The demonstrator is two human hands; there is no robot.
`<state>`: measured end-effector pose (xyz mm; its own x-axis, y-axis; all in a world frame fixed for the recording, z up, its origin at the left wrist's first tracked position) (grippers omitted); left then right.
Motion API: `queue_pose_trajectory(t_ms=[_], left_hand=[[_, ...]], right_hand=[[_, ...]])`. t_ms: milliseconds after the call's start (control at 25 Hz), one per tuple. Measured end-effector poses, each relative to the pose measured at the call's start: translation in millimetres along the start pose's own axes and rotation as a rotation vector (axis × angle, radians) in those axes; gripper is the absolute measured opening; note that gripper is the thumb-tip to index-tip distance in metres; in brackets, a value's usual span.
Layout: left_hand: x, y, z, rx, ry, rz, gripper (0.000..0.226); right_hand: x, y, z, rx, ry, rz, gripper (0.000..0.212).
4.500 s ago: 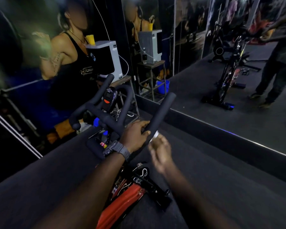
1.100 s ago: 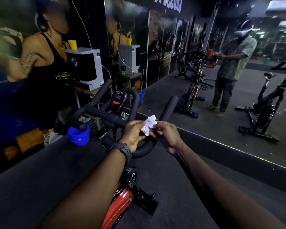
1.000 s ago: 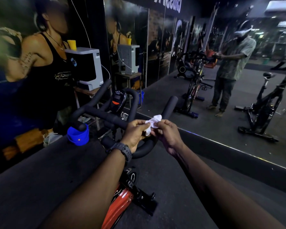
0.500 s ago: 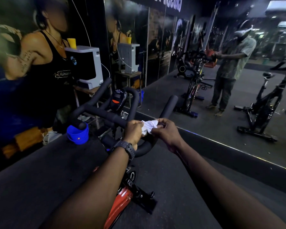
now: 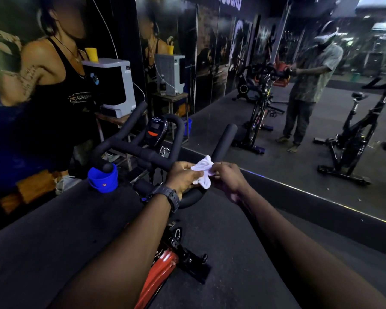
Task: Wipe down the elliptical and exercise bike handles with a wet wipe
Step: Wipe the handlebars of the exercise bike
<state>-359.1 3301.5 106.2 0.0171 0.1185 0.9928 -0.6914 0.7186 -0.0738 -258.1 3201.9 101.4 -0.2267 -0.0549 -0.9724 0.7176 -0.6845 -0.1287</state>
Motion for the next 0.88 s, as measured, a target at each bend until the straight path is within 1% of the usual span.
queue_pose_trajectory(t_ms=[40,120,160,200,240,320,400,440,480,560,600,640,680,800,880], left_hand=[[0,0,1,0.000,0.029,0.034,0.016],[-4,4,1,0.023,0.072,0.047,0.037],[-6,7,1,0.050,0.062,0.003,0.043],[-6,12,1,0.091,0.027,-0.080,0.042],[-5,17,2,0.140,-0.033,-0.209,0.040],[-5,25,0,0.208,-0.188,-0.522,0.036],[-6,23,2,0.183,-0.274,-0.743,0.026],[-6,22,3,0.165,-0.300,-0.810,0.017],[-5,23,5,0.151,-0.325,-0.865,0.009],[-6,26,7,0.110,-0.389,-0.921,0.007],[-8,28,7,0.081,-0.398,-0.908,0.008],[-9,30,7,0.059,-0.388,-0.872,0.010],[-11,32,5,0.045,-0.365,-0.833,0.012],[-15,36,1,0.007,-0.312,-0.719,0.019],[-15,38,0,-0.003,-0.286,-0.621,0.019]], right_hand=[[6,-1,-2,0.001,-0.035,-0.119,0.024],[18,2,-6,0.042,-0.075,-0.293,0.028],[22,5,-7,0.081,-0.058,-0.298,0.025],[23,9,-7,0.126,0.004,-0.227,0.020],[21,15,-8,0.178,0.121,-0.058,0.021],[11,20,-3,0.265,0.452,0.480,0.023],[3,7,5,0.283,0.763,1.001,0.015],[5,1,10,0.275,0.869,1.181,0.012],[13,-2,14,0.237,0.931,1.282,0.015],[35,-6,26,0.105,0.964,1.285,0.029],[43,-5,34,0.042,0.972,1.275,0.034],[45,-3,37,0.012,0.973,1.289,0.036],[40,0,34,0.011,0.949,1.306,0.034],[11,2,10,0.075,0.856,1.335,0.030],[17,-8,15,0.129,0.896,1.285,0.024]])
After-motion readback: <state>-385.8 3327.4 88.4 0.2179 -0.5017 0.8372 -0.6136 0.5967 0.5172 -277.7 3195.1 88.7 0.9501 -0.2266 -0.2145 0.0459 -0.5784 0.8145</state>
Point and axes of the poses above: each hand's wrist, its own z-axis away from the middle knuckle, its own y-axis out of the back of the hand, x = y × z, the point moved 4 cm from there along -z, towards the middle knuckle, and after that the axes turned 1 degree about -x, right-handed, at the moved point
